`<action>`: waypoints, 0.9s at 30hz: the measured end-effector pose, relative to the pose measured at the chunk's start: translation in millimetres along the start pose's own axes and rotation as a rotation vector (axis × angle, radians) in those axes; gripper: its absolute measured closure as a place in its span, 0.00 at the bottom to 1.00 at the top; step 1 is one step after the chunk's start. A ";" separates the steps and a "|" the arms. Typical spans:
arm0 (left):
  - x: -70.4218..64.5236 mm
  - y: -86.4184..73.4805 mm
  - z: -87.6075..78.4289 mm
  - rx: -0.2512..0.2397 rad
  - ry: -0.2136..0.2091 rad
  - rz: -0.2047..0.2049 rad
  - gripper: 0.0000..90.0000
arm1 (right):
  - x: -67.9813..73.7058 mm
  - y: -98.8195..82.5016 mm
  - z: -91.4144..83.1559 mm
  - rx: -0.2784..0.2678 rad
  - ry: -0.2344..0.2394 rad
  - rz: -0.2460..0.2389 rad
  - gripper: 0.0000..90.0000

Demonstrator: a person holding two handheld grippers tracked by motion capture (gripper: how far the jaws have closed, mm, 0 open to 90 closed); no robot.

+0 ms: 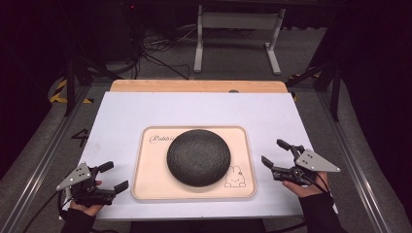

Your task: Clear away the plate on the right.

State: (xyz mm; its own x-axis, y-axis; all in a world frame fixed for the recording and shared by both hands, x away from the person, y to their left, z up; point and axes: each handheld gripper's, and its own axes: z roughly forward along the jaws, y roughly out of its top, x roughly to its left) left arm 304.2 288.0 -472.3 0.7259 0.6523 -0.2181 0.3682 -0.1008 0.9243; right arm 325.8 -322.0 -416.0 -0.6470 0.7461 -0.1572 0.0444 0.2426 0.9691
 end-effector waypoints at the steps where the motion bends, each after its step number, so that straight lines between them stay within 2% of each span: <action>1: 0.0 0.0 0.0 0.000 0.000 0.000 0.01 | -2.2 -1.7 -1.5 0.002 -0.005 0.007 0.24; 6: 0.0 0.0 0.0 0.000 0.000 -0.002 0.01 | -10.3 -9.9 -7.5 0.008 -0.014 0.038 0.24; 17: -0.2 -0.1 0.0 -0.001 0.000 -0.005 0.01 | -21.3 -31.7 -16.0 0.040 -0.028 0.064 0.23; 27: 0.1 0.0 -0.1 -0.001 -0.001 0.000 0.01 | -19.7 -44.5 -19.9 0.076 -0.002 0.076 0.23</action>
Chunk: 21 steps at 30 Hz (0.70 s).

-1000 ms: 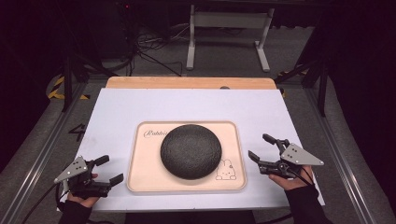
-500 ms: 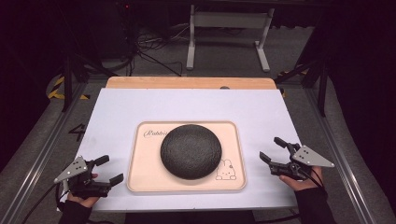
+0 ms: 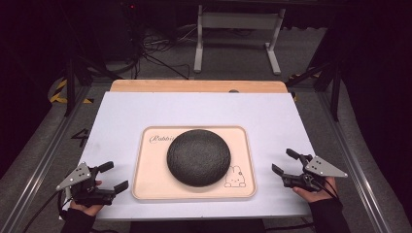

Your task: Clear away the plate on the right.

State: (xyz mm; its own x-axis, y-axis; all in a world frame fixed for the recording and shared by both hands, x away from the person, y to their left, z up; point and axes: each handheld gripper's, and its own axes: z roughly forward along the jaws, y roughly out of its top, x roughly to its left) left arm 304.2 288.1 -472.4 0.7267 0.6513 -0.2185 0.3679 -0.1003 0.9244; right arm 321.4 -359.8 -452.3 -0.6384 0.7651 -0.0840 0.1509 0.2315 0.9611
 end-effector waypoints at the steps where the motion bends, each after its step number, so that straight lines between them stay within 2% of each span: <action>1: -0.2 -0.1 0.0 0.000 0.001 -0.003 0.01 | 0.0 -0.8 0.0 0.007 0.002 -0.002 0.23; 5: 0.1 0.0 0.0 0.001 -0.001 0.002 0.01 | 0.5 -1.1 0.3 0.020 0.006 0.003 0.23; 9: -0.1 0.0 0.1 0.004 -0.005 -0.001 0.01 | -1.4 -0.5 3.5 0.048 0.008 0.022 0.17; 13: -0.2 -0.1 0.1 0.003 -0.006 -0.003 0.01 | -2.8 -0.1 5.1 0.071 0.014 0.037 0.15; 21: -0.1 -0.2 0.0 0.000 -0.006 0.004 0.01 | -3.3 0.5 7.6 0.091 0.018 0.039 0.13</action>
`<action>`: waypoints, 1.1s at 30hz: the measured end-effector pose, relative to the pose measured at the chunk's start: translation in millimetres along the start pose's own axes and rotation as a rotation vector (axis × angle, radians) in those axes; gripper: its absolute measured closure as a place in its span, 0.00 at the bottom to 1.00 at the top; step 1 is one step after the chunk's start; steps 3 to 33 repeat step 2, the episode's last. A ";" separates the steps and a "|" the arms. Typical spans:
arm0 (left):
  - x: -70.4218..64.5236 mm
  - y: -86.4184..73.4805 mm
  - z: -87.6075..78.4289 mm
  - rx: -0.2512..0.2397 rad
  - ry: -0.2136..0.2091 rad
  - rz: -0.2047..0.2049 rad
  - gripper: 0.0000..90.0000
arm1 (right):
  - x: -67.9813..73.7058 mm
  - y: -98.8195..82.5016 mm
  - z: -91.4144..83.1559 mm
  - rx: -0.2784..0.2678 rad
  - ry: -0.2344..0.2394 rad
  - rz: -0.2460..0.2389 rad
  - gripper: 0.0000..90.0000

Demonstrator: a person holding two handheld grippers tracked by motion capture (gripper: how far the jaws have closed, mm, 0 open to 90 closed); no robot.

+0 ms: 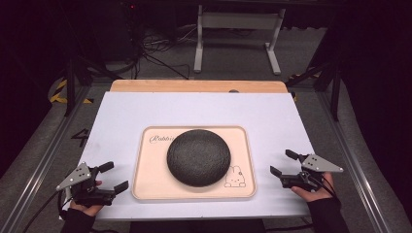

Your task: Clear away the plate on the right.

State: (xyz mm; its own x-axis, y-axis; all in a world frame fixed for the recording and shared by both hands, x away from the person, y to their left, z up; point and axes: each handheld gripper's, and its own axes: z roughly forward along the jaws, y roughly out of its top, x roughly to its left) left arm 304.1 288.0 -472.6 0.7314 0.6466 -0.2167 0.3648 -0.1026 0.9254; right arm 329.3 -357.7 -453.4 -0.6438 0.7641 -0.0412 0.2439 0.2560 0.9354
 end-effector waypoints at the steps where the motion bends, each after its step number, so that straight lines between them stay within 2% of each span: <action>1: 0.0 0.0 0.0 0.001 0.000 0.000 0.01 | 0.1 0.1 0.4 0.002 0.000 0.001 0.12; 33: 0.0 0.0 0.0 0.001 0.000 0.000 0.01 | 0.2 0.1 0.4 0.003 -0.002 0.003 0.12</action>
